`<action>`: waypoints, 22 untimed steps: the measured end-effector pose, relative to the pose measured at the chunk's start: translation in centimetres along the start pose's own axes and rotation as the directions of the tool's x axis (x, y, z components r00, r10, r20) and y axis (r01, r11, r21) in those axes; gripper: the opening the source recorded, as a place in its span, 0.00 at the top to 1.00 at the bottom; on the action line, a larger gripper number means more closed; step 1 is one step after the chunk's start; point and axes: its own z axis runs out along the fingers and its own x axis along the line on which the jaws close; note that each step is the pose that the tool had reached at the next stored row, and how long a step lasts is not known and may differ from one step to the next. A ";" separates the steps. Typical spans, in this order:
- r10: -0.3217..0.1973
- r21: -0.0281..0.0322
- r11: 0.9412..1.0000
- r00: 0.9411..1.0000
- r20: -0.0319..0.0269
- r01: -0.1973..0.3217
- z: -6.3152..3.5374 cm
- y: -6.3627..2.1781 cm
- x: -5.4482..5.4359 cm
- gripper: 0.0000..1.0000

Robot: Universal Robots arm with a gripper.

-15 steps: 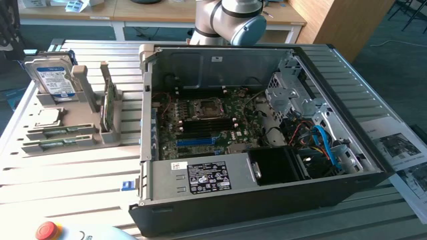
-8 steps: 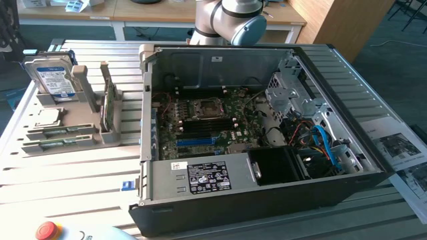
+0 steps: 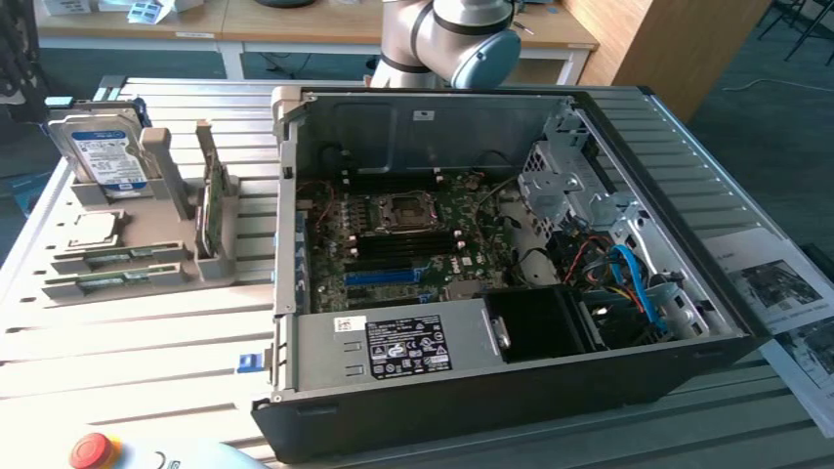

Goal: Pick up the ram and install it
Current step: 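Pick up the ram and move it above insertion slot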

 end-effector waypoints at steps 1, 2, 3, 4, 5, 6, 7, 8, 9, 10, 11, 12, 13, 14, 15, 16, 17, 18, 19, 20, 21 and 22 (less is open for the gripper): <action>0.000 0.000 1.000 1.000 0.000 0.000 0.07 0.00 0.0 0.90; 0.000 0.000 1.000 1.000 0.000 0.000 0.16 -0.01 0.0 0.90; 0.000 0.000 1.000 1.000 0.000 0.000 0.25 -0.01 0.0 0.90; 0.000 0.000 1.000 1.000 0.000 0.000 0.35 -0.01 0.0 0.90; 0.000 0.000 1.000 1.000 0.000 0.000 0.46 -0.02 0.0 0.90; 0.000 0.000 1.000 1.000 0.000 0.000 0.58 -0.02 0.0 0.90; 0.000 0.000 1.000 1.000 0.000 0.000 0.71 -0.03 0.0 0.90; 0.000 0.000 1.000 1.000 0.000 0.000 0.85 -0.04 0.0 0.90; 0.000 0.000 1.000 1.000 0.000 0.000 0.99 -0.04 0.0 0.90; 0.000 0.000 1.000 1.000 0.000 0.000 1.12 -0.05 0.1 0.90; 0.000 0.000 1.000 1.000 0.000 0.000 1.28 -0.06 0.1 0.90; 0.000 0.000 1.000 1.000 0.000 0.000 1.43 -0.07 0.1 0.90; 0.000 0.000 1.000 1.000 0.000 0.000 1.58 -0.07 0.1 0.90; 0.000 0.000 1.000 1.000 0.000 0.000 1.74 -0.08 0.1 0.90; 0.000 0.000 1.000 1.000 0.000 0.000 1.89 -0.09 0.1 0.90; 0.000 0.000 1.000 1.000 0.000 0.000 2.04 -0.09 0.1 0.90; 0.000 0.000 1.000 1.000 0.000 0.000 2.18 -0.10 0.2 0.90; 0.000 0.000 1.000 1.000 0.000 0.000 2.33 -0.11 0.2 0.90; 0.000 0.000 1.000 1.000 0.000 0.000 2.47 -0.11 0.2 0.90; 0.000 0.000 1.000 1.000 0.000 0.000 2.62 -0.12 0.2 0.90; 0.000 0.000 1.000 1.000 0.000 0.000 2.77 -0.13 0.2 0.90; 0.000 0.000 1.000 1.000 0.000 0.000 2.91 -0.13 0.2 0.90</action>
